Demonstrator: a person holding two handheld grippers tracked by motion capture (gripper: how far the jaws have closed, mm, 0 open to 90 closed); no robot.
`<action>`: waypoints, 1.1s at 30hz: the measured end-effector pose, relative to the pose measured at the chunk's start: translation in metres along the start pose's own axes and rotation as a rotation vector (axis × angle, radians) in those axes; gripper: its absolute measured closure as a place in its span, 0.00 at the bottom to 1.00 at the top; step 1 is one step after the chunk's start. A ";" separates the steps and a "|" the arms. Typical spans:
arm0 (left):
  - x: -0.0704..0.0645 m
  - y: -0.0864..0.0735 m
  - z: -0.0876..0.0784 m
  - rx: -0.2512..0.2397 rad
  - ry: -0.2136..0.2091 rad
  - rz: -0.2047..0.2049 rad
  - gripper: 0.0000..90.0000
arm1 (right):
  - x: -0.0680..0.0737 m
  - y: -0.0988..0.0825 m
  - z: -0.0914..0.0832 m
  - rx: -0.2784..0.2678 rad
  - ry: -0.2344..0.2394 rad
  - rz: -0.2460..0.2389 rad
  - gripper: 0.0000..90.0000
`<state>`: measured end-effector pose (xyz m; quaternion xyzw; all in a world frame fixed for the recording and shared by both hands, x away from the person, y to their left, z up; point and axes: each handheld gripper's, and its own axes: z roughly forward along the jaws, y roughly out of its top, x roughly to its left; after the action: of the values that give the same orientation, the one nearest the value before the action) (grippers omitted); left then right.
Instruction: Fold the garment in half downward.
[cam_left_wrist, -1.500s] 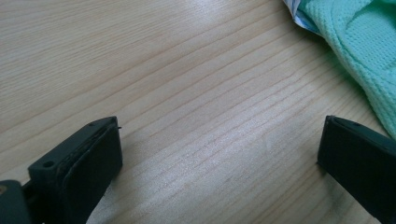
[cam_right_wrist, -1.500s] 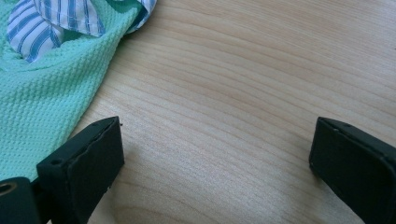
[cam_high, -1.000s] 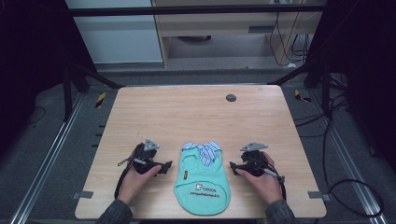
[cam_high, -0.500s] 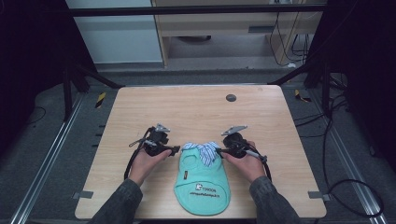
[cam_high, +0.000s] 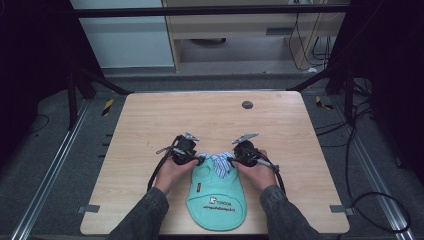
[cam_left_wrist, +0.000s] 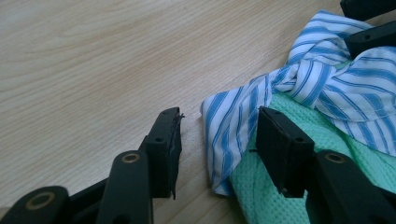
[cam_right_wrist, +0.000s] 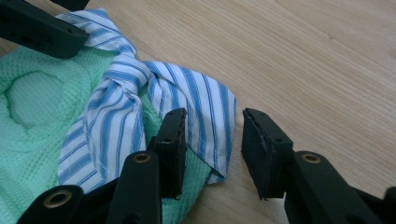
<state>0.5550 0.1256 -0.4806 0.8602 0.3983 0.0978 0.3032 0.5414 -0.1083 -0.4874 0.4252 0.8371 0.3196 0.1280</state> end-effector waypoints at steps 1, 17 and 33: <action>-0.001 0.000 0.001 0.003 -0.001 0.000 0.56 | 0.000 0.000 0.001 0.005 -0.001 0.002 0.64; -0.002 -0.004 0.003 -0.017 0.016 0.022 0.64 | 0.010 0.001 0.005 0.017 -0.012 -0.040 0.68; -0.004 -0.007 -0.005 -0.054 -0.018 0.062 0.93 | 0.017 0.004 -0.002 0.005 0.033 -0.079 0.93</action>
<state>0.5460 0.1277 -0.4807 0.8645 0.3658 0.1101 0.3266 0.5324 -0.0937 -0.4824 0.3870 0.8559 0.3192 0.1258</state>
